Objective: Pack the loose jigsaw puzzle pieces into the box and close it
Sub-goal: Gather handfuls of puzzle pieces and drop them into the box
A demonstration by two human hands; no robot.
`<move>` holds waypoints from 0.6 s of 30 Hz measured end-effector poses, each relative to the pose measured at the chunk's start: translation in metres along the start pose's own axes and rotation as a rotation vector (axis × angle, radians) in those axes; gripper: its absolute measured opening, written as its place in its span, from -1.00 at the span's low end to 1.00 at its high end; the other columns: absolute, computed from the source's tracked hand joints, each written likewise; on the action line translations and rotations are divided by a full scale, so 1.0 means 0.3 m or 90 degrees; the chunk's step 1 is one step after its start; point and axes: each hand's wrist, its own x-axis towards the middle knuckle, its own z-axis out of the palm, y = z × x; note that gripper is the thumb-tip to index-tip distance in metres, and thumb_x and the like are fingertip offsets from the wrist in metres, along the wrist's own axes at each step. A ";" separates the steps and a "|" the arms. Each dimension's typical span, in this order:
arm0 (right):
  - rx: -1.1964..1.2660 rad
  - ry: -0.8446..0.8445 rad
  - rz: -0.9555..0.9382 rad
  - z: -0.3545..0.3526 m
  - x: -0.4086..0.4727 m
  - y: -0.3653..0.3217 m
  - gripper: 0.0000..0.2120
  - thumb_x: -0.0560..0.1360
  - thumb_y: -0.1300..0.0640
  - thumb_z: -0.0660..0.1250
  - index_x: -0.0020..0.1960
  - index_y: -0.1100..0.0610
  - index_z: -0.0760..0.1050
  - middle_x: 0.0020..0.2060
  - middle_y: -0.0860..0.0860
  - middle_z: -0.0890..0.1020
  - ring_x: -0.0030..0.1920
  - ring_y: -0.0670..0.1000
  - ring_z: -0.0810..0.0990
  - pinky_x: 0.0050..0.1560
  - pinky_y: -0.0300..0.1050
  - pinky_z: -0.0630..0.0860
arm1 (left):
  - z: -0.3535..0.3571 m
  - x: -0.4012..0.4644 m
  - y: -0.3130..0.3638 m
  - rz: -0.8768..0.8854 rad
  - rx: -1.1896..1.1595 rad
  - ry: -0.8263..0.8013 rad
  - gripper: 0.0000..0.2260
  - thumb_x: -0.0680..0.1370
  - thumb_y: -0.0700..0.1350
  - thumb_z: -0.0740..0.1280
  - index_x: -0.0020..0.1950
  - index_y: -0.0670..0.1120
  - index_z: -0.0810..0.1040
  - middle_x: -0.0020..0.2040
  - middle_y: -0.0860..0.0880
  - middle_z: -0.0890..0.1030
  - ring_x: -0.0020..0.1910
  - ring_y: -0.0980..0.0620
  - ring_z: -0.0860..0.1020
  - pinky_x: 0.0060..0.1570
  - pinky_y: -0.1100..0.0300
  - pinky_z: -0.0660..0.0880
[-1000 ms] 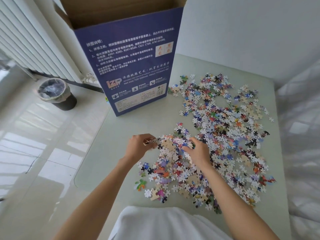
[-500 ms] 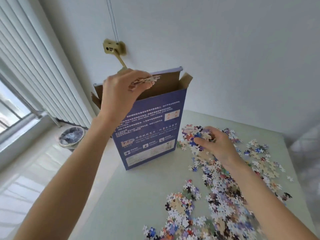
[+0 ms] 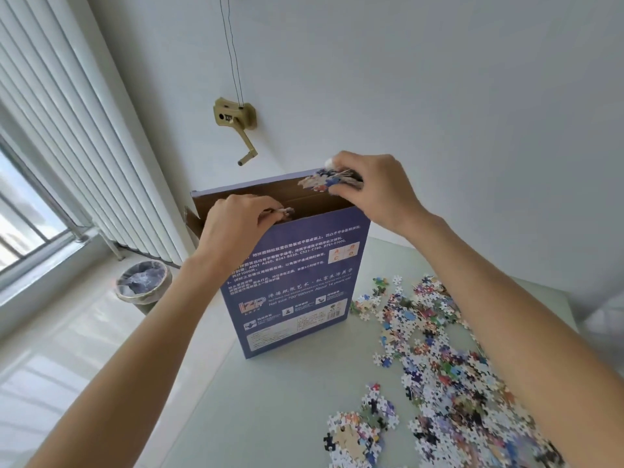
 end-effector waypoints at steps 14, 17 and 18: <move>0.007 -0.239 -0.048 0.151 0.067 0.028 -0.78 0.51 0.00 0.30 0.11 0.02 0.57 0.01 -0.04 0.65 -0.01 -0.03 0.58 0.00 0.02 0.51 | -0.003 -0.019 -0.010 -0.026 -0.033 -0.028 -0.81 0.56 0.03 0.26 0.10 0.07 0.61 -0.01 0.10 0.65 -0.11 0.11 0.57 -0.19 0.25 0.44; 0.030 -0.241 -0.039 0.158 0.066 0.021 -0.76 0.50 -0.02 0.31 0.12 0.04 0.58 0.02 -0.05 0.65 0.01 -0.05 0.57 0.03 0.02 0.51 | -0.009 -0.025 -0.012 -0.029 -0.037 -0.032 -0.81 0.53 0.06 0.31 0.08 0.08 0.61 -0.05 0.11 0.64 -0.14 0.15 0.55 -0.22 0.28 0.41; 0.040 -0.230 -0.032 0.159 0.066 0.020 -0.76 0.49 -0.02 0.33 0.11 0.04 0.58 0.02 -0.05 0.65 0.01 -0.06 0.57 0.03 0.01 0.51 | -0.010 -0.028 -0.012 -0.027 -0.036 -0.035 -0.82 0.52 0.06 0.32 0.07 0.07 0.62 -0.06 0.12 0.64 -0.15 0.15 0.55 -0.22 0.30 0.41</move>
